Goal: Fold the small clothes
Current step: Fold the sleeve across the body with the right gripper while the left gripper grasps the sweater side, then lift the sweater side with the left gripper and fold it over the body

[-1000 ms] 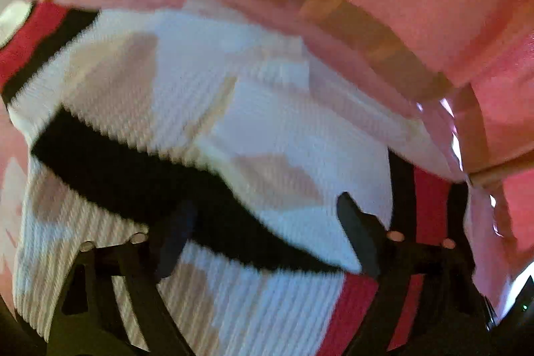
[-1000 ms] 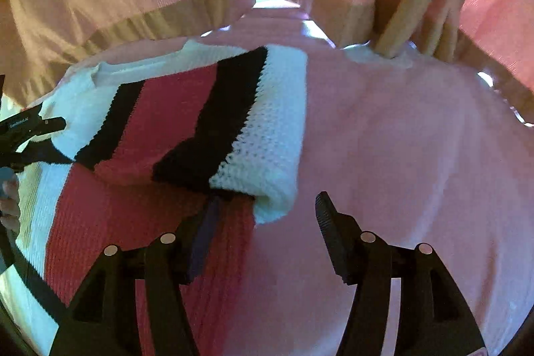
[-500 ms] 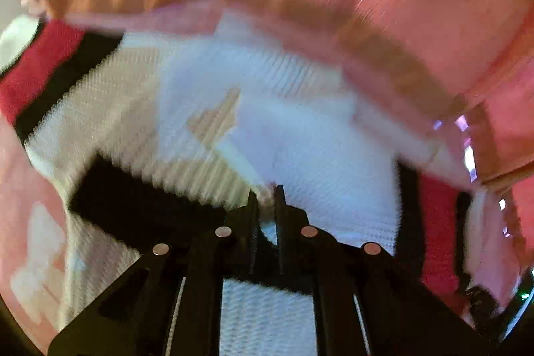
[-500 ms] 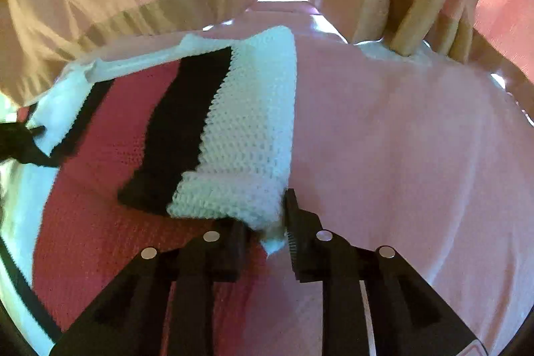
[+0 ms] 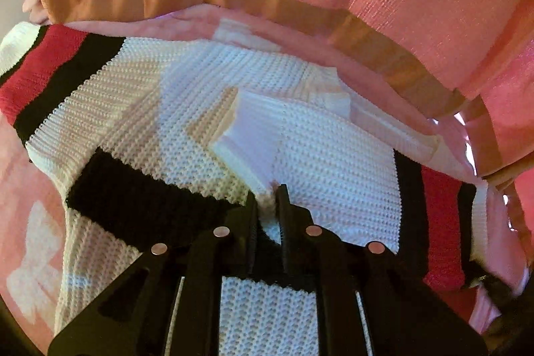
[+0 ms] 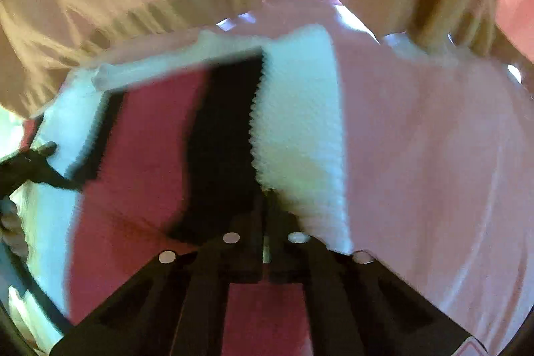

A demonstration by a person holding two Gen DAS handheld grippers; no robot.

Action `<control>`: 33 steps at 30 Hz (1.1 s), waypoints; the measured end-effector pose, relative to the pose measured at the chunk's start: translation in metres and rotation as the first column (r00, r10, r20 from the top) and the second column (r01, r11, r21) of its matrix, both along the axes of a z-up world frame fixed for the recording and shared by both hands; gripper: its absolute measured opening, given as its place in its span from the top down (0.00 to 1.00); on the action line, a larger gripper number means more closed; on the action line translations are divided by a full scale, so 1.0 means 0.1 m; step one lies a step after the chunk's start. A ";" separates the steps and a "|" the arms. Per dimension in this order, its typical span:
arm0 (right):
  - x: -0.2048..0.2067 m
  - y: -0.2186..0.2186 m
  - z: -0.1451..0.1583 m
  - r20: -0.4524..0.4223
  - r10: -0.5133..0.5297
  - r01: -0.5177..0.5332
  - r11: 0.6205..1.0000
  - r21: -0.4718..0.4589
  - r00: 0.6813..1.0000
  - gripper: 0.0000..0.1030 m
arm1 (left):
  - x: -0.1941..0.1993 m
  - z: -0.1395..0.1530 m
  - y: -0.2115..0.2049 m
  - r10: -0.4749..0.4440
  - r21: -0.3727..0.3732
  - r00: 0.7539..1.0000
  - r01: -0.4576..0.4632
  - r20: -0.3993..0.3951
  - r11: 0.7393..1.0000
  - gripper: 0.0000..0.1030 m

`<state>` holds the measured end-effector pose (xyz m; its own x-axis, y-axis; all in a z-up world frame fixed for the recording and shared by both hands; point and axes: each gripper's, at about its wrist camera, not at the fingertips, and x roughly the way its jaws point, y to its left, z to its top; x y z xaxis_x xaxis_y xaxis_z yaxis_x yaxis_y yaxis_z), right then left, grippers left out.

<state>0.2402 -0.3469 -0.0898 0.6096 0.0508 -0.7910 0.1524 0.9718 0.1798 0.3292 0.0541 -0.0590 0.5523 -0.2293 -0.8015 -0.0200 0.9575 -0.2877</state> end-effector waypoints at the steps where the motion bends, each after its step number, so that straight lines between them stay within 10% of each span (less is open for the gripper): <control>1: -0.03 -0.04 0.00 -0.006 -0.009 0.009 1.000 0.015 1.000 1.00 | 0.00 0.02 0.04 0.004 -0.029 1.000 -0.005 -0.002 1.000 0.87; 4: -0.09 -0.02 0.19 0.005 -0.082 0.081 0.997 0.009 0.997 0.93 | 0.00 0.17 0.21 0.030 -0.100 0.999 -0.028 0.018 0.995 0.85; 9: -0.33 0.43 0.47 0.063 0.001 0.001 0.999 -0.033 0.998 0.88 | -0.01 0.67 1.14 0.267 -0.156 0.954 -0.245 0.136 0.957 0.18; 16: -0.43 0.78 0.53 0.086 0.082 -0.074 0.993 -0.092 0.993 0.72 | 0.44 0.49 2.88 0.584 0.033 0.806 -0.589 0.097 0.807 0.17; 20: -0.39 0.87 0.41 0.049 0.104 -0.099 0.990 -0.105 0.993 0.71 | 0.68 0.33 3.42 0.649 0.103 0.756 -0.655 0.088 0.749 0.22; 26: -0.32 0.93 0.25 0.005 0.105 -0.103 0.986 -0.128 0.994 0.70 | 1.01 -0.01 3.54 0.613 0.177 0.790 -0.603 0.001 0.778 0.54; 29: -0.32 0.96 0.23 0.000 0.111 -0.110 0.985 -0.131 0.994 0.70 | 1.04 0.11 3.40 0.582 0.228 0.813 -0.573 0.035 0.787 0.93; 33: -0.36 0.98 0.31 0.026 0.116 -0.112 0.985 -0.128 0.993 0.70 | 0.85 0.63 2.96 0.504 0.164 0.845 -0.530 0.175 0.832 0.93</control>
<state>0.2044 -0.2491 -0.0588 0.6314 0.0228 -0.7752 0.0351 0.9977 0.0579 0.4145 0.3500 0.0037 0.6390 0.2738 -0.7188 -0.5066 0.8530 -0.1255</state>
